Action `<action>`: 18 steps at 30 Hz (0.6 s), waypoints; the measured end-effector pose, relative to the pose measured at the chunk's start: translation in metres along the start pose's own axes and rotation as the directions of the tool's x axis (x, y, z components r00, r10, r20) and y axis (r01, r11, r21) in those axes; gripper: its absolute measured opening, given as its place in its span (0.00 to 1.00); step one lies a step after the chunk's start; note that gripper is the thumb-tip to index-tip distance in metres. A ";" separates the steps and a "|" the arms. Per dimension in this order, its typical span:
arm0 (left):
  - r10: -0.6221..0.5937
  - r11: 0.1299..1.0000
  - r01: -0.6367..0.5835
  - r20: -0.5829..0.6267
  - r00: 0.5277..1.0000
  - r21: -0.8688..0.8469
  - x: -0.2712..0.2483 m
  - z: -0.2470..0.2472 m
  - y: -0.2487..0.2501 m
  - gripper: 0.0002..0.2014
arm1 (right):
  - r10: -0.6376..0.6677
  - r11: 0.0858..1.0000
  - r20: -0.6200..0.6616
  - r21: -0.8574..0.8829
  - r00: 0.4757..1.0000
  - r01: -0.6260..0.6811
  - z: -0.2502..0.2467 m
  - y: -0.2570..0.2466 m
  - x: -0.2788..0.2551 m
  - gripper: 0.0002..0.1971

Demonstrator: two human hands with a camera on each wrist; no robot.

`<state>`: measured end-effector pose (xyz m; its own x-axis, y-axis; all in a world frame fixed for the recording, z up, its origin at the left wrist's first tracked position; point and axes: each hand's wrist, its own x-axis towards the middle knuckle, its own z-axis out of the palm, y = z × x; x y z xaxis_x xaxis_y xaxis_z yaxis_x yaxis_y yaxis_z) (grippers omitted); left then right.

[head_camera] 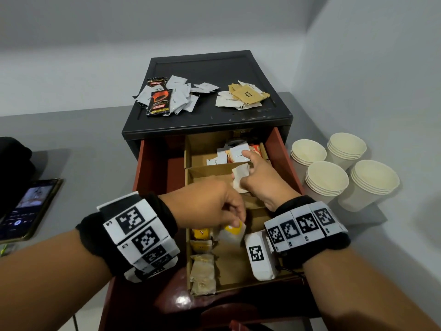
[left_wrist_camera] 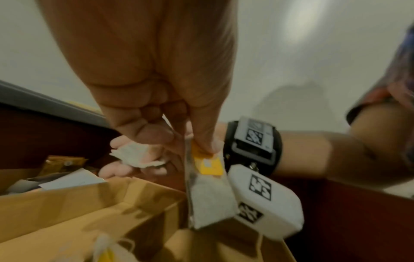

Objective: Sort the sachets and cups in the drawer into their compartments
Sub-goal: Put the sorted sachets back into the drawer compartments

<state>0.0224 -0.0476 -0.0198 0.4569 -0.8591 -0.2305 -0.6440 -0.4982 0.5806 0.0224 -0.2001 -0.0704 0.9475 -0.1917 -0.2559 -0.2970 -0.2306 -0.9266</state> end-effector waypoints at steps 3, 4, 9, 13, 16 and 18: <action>0.013 0.990 -0.036 0.167 0.986 0.138 0.002 0.010 -0.001 0.11 | 0.015 1.000 0.019 0.018 1.000 -0.015 0.000 0.000 0.000 0.39; 0.004 0.985 -0.038 0.202 0.979 0.166 0.003 0.013 -0.003 0.13 | 0.018 1.000 0.025 0.023 1.000 -0.018 0.000 0.000 0.000 0.38; -0.132 0.948 0.031 0.302 0.944 0.317 0.007 0.021 -0.011 0.15 | -0.007 1.000 0.027 0.008 1.000 0.007 -0.001 0.000 -0.002 0.34; -0.179 0.928 0.050 0.324 0.929 0.368 0.009 0.025 -0.012 0.14 | -0.024 0.999 0.025 -0.027 0.999 0.025 -0.003 -0.001 -0.004 0.30; -0.196 0.926 0.071 0.311 0.930 0.371 0.010 0.024 -0.013 0.14 | -0.027 0.999 0.032 -0.023 0.999 0.027 -0.002 -0.001 -0.003 0.29; -0.205 0.927 0.077 0.323 0.924 0.367 0.011 0.023 -0.012 0.13 | -0.027 0.999 0.042 -0.020 0.999 0.028 -0.001 -0.001 -0.004 0.29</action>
<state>0.0211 -0.0538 -0.0470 0.3554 -0.7295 -0.5844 -0.7872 -0.5707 0.2337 0.0191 -0.2005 -0.0681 0.9594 -0.1447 -0.2422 -0.2727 -0.2553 -0.9276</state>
